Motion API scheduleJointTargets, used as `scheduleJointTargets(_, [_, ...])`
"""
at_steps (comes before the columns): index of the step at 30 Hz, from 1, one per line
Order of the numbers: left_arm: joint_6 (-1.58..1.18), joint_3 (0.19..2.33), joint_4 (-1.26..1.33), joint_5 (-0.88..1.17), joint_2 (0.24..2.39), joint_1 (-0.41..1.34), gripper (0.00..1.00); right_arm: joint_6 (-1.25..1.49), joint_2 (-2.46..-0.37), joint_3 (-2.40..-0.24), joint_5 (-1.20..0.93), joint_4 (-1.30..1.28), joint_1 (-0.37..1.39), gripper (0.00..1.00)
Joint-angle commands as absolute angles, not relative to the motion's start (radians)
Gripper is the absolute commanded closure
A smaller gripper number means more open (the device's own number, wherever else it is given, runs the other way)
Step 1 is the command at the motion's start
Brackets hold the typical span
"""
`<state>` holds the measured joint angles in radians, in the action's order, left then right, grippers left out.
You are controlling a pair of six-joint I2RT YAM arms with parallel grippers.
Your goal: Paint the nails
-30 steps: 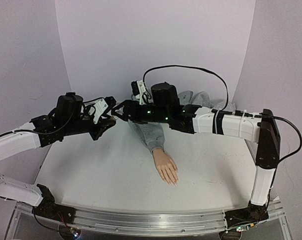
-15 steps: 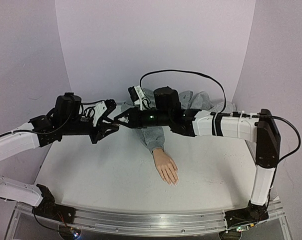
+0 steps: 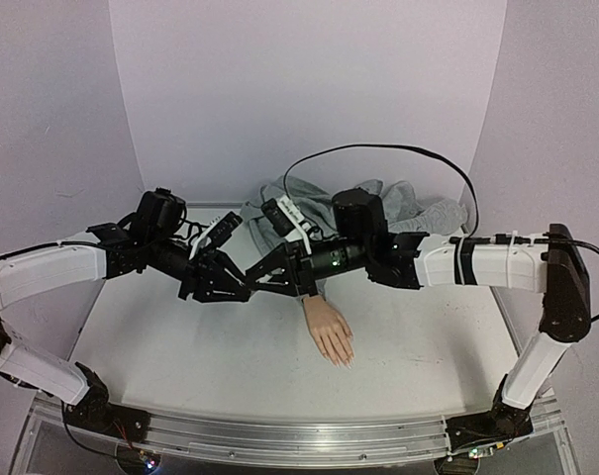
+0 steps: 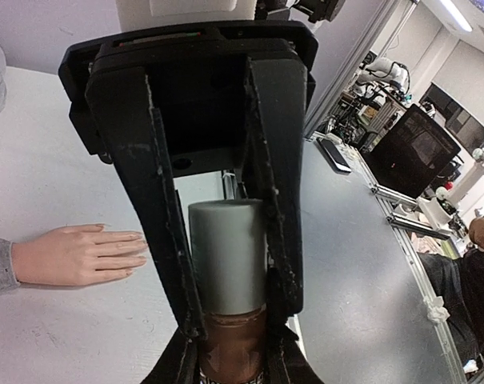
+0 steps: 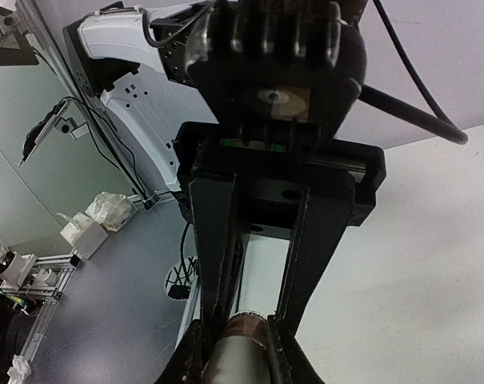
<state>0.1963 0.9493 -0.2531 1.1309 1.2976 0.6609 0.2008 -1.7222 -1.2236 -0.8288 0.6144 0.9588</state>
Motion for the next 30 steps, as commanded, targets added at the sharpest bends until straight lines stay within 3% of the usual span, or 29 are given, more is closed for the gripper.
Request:
scheduleJointTargets(1, [0.254, 1.008, -0.169, 1.14, 1.262, 0.658, 1.0, 0.203, -1.667, -1.225, -0.705, 0.646, 0.972, 0.64])
scheduleJointTargets(4, [0.292, 0.987, -0.169, 0.848, 1.22, 0.658, 1.0, 0.239, -1.647, -1.235, -0.497, 0.581, 0.959, 0.5])
scheduleJointTargets(9, [0.333, 0.955, -0.167, 0.363, 1.145, 0.671, 1.0, 0.367, -1.638, -1.238, -0.414, 0.55, 0.896, 0.15])
scheduleJointTargets(12, [0.343, 0.938, -0.163, 0.165, 1.11, 0.681, 1.0, 0.447, -1.655, -1.265, -0.403, 0.545, 0.878, 0.07])
scheduleJointTargets(19, [0.333, 0.939, -0.163, 0.104, 1.097, 0.689, 1.0, 0.61, -1.794, -1.462, -0.492, 0.561, 0.883, 0.11])
scheduleJointTargets(30, [0.327, 0.936, -0.162, 0.12, 1.075, 0.698, 1.0, 0.751, -1.972, -1.648, -0.534, 0.625, 0.886, 0.37])
